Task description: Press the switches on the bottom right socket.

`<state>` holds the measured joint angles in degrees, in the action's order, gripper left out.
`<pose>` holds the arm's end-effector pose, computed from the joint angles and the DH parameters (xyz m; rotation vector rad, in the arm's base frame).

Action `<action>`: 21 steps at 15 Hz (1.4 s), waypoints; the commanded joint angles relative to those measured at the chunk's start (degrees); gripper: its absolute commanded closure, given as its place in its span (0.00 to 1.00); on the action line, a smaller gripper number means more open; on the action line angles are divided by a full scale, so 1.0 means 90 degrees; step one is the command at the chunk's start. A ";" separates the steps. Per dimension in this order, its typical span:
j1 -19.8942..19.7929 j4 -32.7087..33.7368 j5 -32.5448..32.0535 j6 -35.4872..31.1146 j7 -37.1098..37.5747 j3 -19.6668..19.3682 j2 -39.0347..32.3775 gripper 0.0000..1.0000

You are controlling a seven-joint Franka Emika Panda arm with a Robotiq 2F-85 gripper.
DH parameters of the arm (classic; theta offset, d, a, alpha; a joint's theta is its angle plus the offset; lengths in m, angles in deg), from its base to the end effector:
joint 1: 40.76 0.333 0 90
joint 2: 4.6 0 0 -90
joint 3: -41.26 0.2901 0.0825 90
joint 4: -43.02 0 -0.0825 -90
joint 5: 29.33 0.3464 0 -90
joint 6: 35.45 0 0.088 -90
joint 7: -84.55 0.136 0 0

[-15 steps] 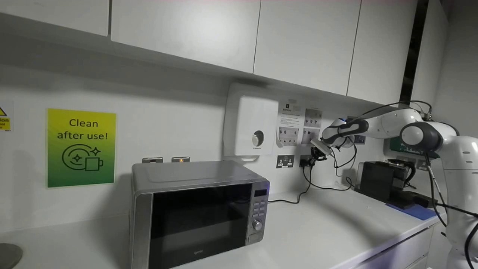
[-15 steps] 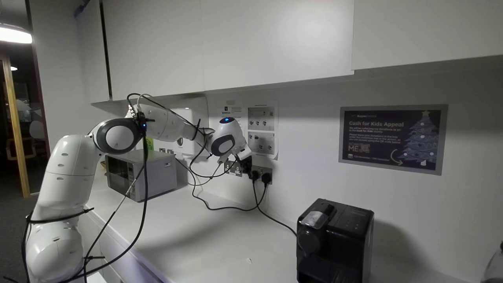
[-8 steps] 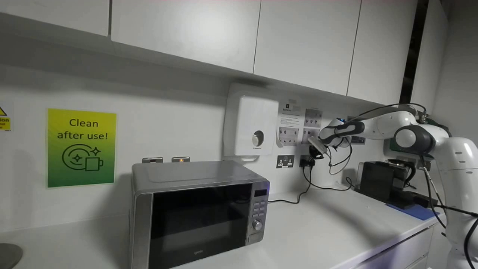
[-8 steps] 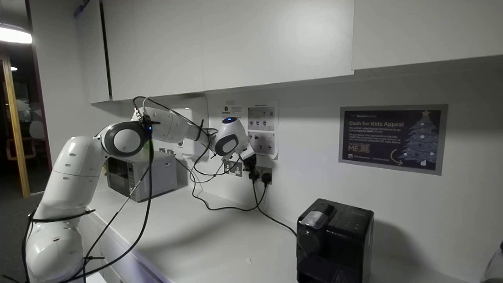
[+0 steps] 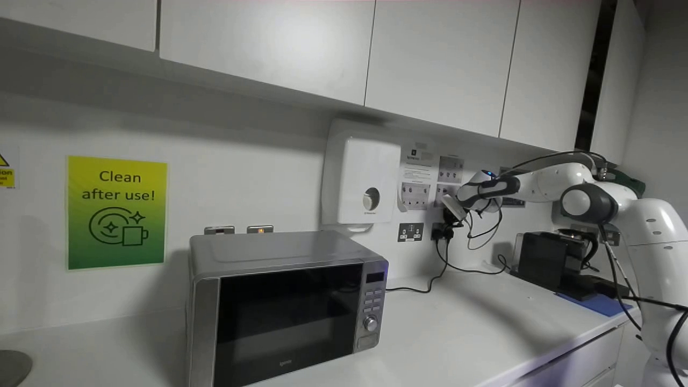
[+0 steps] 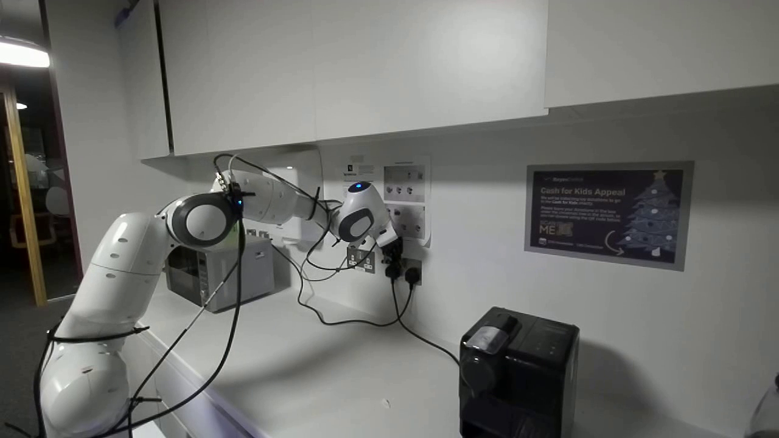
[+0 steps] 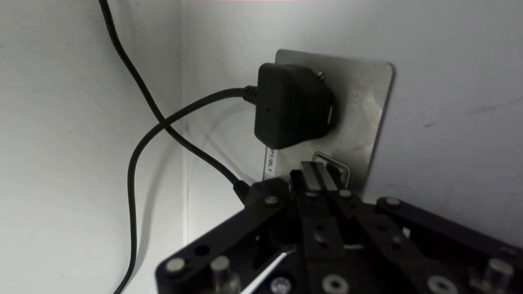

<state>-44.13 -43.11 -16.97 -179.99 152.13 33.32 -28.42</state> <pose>0.6853 -0.1197 0.4648 -1.9679 1.8046 -0.6575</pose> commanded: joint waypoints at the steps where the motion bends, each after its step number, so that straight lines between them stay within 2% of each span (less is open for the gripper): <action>1: 0.0012 0.0310 -0.0063 -0.0096 0.0263 -0.0088 -0.0152 1.00; 21: 0.0022 0.0659 -0.0103 -0.0106 0.0599 -0.0112 -0.0599 1.00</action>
<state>-44.12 -42.17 -17.30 -179.84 155.61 32.52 -29.86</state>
